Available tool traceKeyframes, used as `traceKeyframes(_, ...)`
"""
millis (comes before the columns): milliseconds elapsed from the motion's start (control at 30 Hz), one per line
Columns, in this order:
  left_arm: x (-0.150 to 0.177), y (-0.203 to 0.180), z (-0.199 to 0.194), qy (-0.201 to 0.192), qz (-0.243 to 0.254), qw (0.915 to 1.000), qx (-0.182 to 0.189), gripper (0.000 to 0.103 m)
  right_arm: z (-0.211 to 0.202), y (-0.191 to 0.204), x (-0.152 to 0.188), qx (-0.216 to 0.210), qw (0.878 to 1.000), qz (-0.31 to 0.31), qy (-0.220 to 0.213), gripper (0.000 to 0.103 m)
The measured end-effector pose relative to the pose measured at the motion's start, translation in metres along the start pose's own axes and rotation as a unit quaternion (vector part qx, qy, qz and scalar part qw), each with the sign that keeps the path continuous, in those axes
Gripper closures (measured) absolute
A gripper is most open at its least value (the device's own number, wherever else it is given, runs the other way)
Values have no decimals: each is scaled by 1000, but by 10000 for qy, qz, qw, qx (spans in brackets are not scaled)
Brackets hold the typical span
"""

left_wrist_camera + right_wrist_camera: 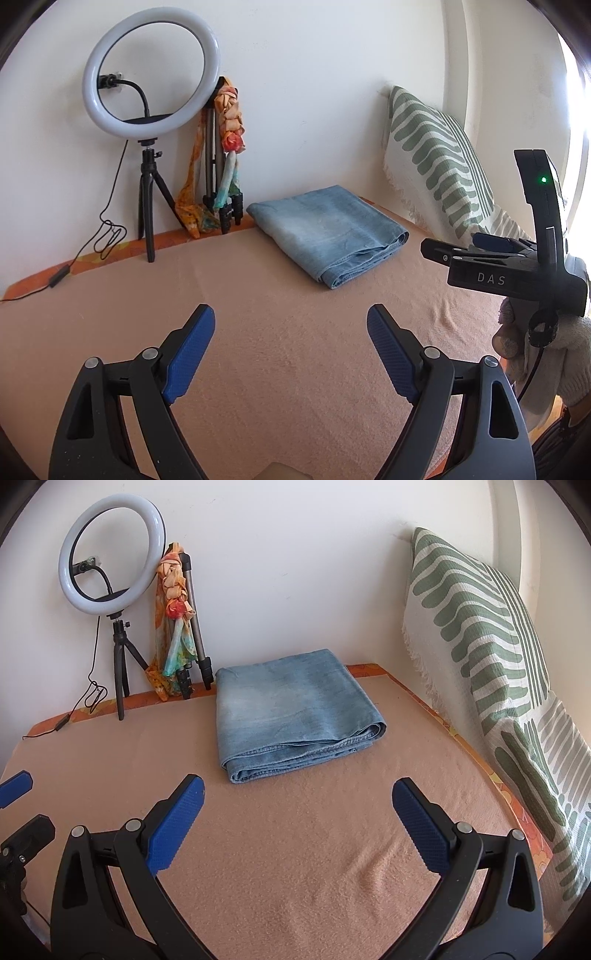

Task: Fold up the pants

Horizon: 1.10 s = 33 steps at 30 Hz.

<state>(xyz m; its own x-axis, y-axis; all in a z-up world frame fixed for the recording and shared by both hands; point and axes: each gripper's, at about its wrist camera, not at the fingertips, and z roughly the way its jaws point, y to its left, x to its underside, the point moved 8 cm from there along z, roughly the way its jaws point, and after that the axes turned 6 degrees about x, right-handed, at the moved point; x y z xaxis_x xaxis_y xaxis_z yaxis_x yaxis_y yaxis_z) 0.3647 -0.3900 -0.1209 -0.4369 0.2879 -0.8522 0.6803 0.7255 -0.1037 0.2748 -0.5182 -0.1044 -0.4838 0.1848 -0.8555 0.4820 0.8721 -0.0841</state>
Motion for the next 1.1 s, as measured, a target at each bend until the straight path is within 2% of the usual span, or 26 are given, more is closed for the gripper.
traceKeyframes(200,-1,0,1,18,65,10000,-66,17,2,-1,0,14,10000,54,2,0)
traceKeyframes(333,-2,6,0,-33,-27,9999,-121,7,4,-3,0,-20,9999,122,41,0)
traceKeyframes(600,-6,14,-5,-136,-89,9995,-284,1,6,-1,0,-32,10000,84,23,0)
traceKeyframes(1100,-7,13,-6,-107,-47,9996,-251,1,6,5,0,-53,10000,80,20,0)
